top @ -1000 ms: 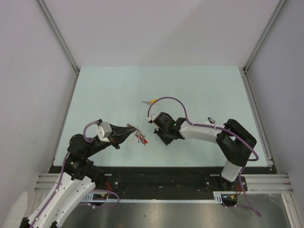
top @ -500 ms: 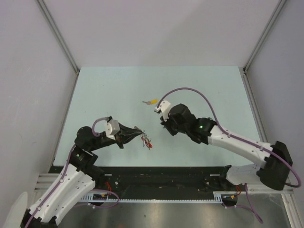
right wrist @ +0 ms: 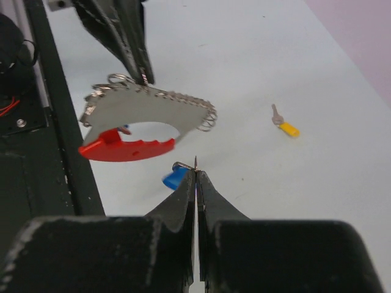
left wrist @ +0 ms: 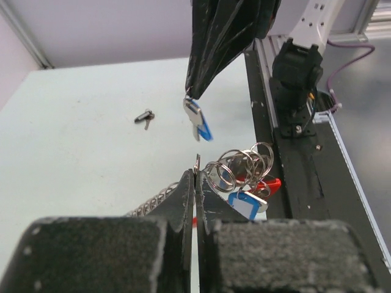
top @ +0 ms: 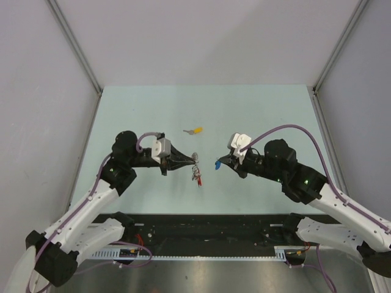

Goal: Put the keys on the keyring

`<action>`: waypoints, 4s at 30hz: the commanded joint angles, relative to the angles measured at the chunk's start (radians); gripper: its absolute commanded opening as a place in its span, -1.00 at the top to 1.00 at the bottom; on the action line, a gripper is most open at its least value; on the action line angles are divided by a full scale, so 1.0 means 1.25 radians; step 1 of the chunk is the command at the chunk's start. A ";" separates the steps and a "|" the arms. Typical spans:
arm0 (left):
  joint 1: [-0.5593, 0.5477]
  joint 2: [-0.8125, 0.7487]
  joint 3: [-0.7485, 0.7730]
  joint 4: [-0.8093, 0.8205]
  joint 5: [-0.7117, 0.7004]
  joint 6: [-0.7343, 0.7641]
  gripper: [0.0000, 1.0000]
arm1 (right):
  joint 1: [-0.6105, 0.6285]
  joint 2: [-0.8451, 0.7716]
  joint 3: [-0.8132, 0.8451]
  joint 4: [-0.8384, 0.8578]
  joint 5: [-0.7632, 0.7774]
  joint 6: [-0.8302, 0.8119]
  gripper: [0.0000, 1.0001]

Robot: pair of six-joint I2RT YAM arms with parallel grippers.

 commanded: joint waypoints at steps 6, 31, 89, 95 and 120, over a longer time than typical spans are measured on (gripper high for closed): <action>-0.011 0.121 0.174 -0.204 0.077 0.219 1.00 | -0.001 0.009 -0.007 0.059 -0.110 -0.031 1.00; -0.019 0.132 0.069 0.076 0.086 0.029 1.00 | 0.055 0.049 -0.042 0.182 0.045 -0.058 1.00; -0.019 0.122 0.056 0.106 0.075 0.010 0.99 | 0.071 0.033 -0.042 0.168 0.019 -0.056 1.00; -0.019 0.121 0.055 0.106 0.078 0.012 1.00 | 0.071 0.034 -0.042 0.173 0.013 -0.054 1.00; -0.021 0.128 0.054 0.116 0.092 -0.002 1.00 | 0.071 0.052 -0.043 0.181 0.004 -0.057 1.00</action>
